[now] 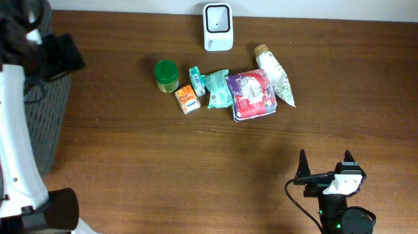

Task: Scan the item barcode

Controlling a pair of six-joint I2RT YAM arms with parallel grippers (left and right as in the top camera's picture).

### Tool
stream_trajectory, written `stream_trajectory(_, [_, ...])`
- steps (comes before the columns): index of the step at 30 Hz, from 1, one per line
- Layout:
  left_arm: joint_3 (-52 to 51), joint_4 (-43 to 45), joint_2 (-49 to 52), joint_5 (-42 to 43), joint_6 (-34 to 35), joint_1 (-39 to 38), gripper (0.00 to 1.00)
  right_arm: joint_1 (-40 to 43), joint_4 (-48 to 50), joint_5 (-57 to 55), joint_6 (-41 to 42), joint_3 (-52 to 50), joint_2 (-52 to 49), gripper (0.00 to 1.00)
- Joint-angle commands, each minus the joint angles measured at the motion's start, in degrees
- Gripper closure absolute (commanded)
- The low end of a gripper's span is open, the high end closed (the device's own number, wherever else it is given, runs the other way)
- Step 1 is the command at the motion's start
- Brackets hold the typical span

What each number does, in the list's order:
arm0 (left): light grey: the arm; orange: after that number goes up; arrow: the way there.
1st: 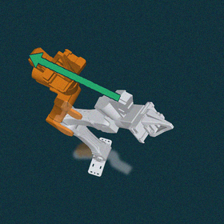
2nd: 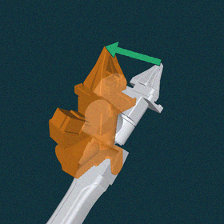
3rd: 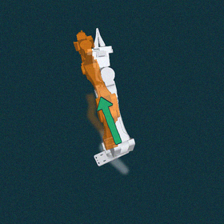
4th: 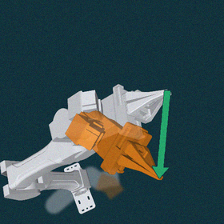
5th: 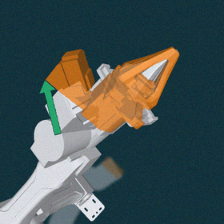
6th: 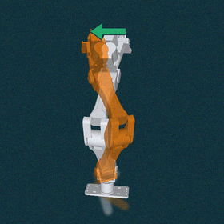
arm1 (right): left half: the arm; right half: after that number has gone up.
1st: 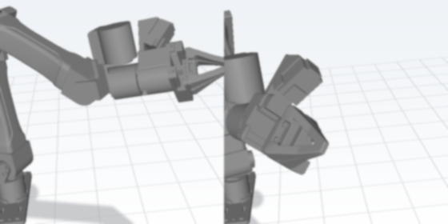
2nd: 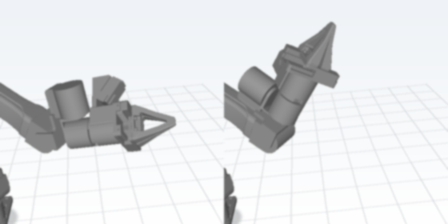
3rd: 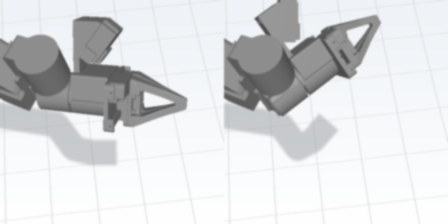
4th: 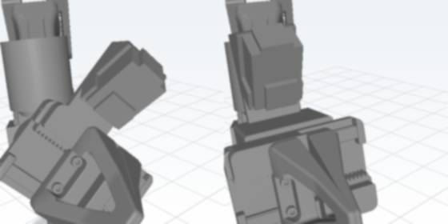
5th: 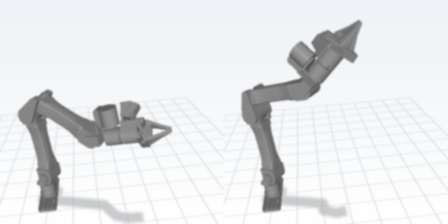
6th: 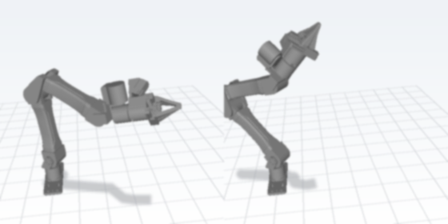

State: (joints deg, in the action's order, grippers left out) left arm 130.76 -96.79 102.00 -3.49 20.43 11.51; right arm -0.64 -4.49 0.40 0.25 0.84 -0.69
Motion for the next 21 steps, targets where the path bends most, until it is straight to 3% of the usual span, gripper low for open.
stream_trajectory(1, [-1.7, 0.1, -1.7, -0.4, 1.4, 3.0, 0.01, -0.5, -0.1, -0.5, 0.4, -0.5, 0.4, 0.02])
stream_trajectory(3, [-1.7, 0.1, -1.7, -0.4, 1.4, 3.3, 0.01, -0.5, 0.3, 2.7, 2.4, -0.5, 0.4, 0.01])
stream_trajectory(5, [-1.7, 0.1, -1.7, -0.4, 1.4, 3.3, 0.01, -0.5, 3.1, 14.0, 10.3, -0.5, 0.4, 0.02])
stream_trajectory(6, [-1.7, 0.1, -1.7, -0.4, 1.4, 3.3, 0.01, -0.5, 4.4, 24.9, 17.4, -0.5, 0.4, 0.01])
stream_trajectory(8, [-1.7, 0.1, -1.7, -0.4, 1.4, 3.3, 0.01, -0.5, 13.9, 30.9, 24.2, -0.5, 0.4, 0.02])
stream_trajectory(11, [-1.7, 0.1, -1.7, -0.4, 1.4, 3.3, 0.01, -0.5, 28.4, 31.3, 33.3, -0.5, 0.4, 0.01])
stream_trajectory(14, [-1.7, 0.1, -1.7, -0.4, 1.4, 3.3, 0.01, -0.5, 50.1, 27.1, 33.4, 1.6, 0.4, 0.02])
stream_trajectory(17, [-1.7, 0.1, -1.7, -0.4, 1.4, 3.3, 0.01, -0.5, 43.8, 24.4, 26.2, 9.9, -0.2, 0.02])
stream_trajectory(21, [-1.7, 0.1, -1.7, -0.4, 1.4, 3.3, 0.01, -0.5, 10.9, 24.4, 6.1, 28.7, -8.5, 0.02])
